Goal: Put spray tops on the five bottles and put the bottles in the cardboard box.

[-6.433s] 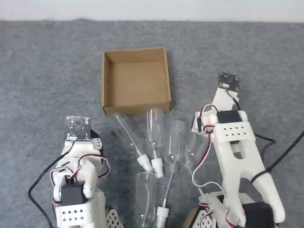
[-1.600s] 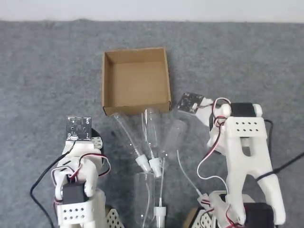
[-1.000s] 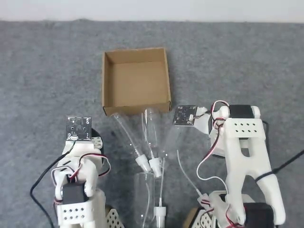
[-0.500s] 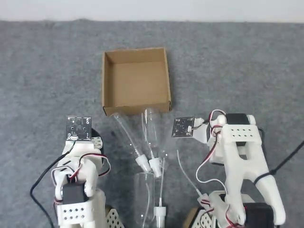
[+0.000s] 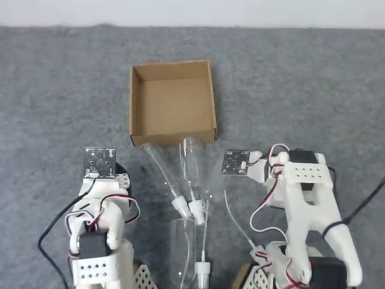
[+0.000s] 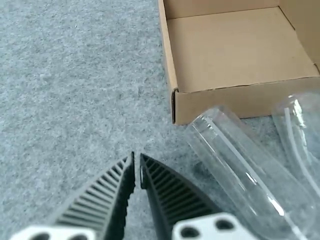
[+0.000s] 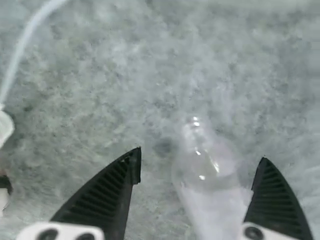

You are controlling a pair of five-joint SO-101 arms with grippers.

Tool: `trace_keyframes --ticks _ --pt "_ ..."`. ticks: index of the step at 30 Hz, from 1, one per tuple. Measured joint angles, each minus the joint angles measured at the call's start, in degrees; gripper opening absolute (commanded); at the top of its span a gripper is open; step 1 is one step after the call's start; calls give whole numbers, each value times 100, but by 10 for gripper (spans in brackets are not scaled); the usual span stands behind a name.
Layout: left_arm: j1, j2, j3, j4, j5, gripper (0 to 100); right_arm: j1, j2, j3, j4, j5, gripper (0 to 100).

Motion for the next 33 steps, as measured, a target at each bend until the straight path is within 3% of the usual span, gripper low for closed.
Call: trace_keyframes --ticks 17,24,33 --pt "0 0 0 0 0 16 211 0 413 -492 35 299" --pt "0 0 0 0 0 16 211 0 413 -492 -35 98" --pt "0 0 0 0 0 16 88 0 413 -589 -1371 87"
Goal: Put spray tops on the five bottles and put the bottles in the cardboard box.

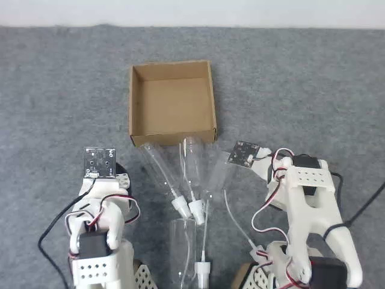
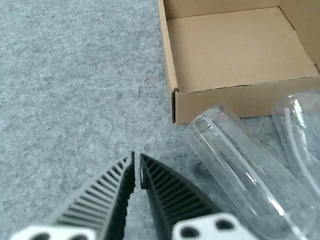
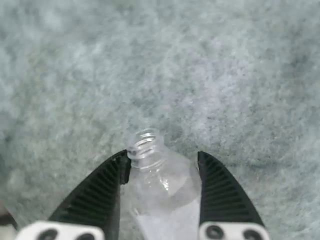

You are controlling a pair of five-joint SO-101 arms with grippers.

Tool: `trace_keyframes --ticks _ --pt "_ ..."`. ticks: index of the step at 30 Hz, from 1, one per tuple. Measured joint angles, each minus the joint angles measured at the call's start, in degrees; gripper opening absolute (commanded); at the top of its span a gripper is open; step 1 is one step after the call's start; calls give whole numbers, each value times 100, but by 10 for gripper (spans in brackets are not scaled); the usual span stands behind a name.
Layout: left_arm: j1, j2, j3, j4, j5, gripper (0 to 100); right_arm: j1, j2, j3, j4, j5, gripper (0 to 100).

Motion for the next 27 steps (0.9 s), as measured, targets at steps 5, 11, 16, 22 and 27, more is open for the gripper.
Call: trace_keyframes --ticks 5,11,16,22,27 --pt "0 0 0 0 0 16 -255 0 0 0 -800 87" --pt "0 0 0 0 0 16 -554 0 0 0 -1644 86" --pt "0 0 0 0 0 16 -747 0 0 0 -2154 91" --pt "0 0 0 0 0 16 -932 0 0 0 -2215 236" --pt "0 0 0 0 0 16 -949 0 0 0 -2242 291"
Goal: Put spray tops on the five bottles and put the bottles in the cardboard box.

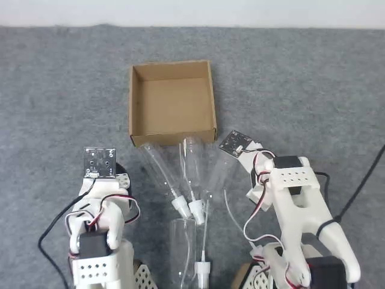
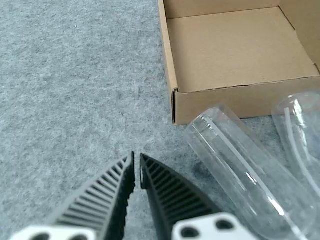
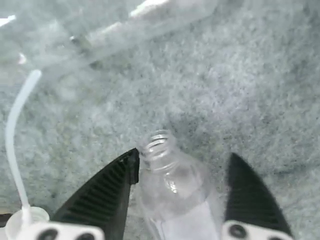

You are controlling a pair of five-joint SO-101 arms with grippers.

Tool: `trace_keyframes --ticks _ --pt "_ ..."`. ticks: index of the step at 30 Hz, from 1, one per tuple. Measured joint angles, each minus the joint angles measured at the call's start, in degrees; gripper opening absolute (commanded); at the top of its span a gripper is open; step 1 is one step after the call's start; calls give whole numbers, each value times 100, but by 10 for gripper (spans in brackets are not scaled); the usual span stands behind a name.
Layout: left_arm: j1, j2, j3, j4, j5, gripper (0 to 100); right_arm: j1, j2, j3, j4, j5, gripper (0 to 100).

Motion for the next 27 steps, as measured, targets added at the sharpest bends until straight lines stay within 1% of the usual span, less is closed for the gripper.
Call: trace_keyframes --ticks 2,8,12,19,27 --pt "0 0 0 0 0 16 -26 0 0 44 18 292" --pt "0 0 0 0 0 16 -149 0 -404 826 369 292" --pt "0 0 0 0 0 16 -132 0 -615 1169 730 292" --pt "0 0 0 0 0 16 -141 0 -624 1284 1257 291" --pt "0 0 0 0 0 16 -141 0 -624 1284 1653 290"
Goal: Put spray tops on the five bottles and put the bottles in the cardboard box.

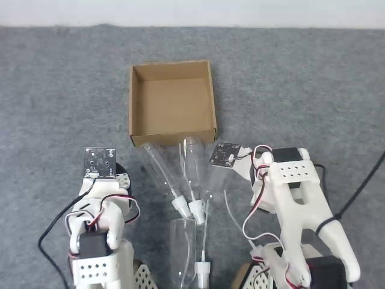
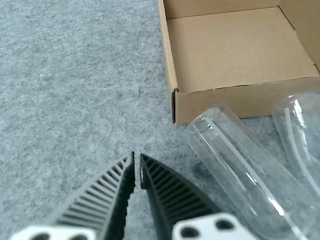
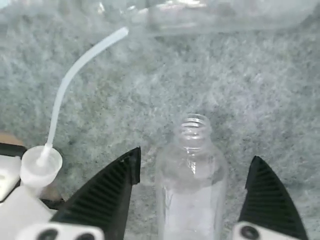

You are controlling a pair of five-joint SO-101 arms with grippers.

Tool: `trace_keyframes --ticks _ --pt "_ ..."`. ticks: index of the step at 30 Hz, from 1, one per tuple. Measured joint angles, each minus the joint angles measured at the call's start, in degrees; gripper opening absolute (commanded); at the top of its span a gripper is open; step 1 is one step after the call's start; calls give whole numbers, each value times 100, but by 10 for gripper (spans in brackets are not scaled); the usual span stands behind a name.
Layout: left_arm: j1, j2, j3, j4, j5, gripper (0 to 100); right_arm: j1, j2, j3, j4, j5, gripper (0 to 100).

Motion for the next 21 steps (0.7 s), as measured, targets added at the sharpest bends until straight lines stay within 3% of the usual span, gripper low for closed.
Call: trace_keyframes --ticks 9,21 --pt "0 0 0 0 0 16 545 0 0 0 325 290" --pt "0 0 0 0 0 16 563 0 0 0 360 289"
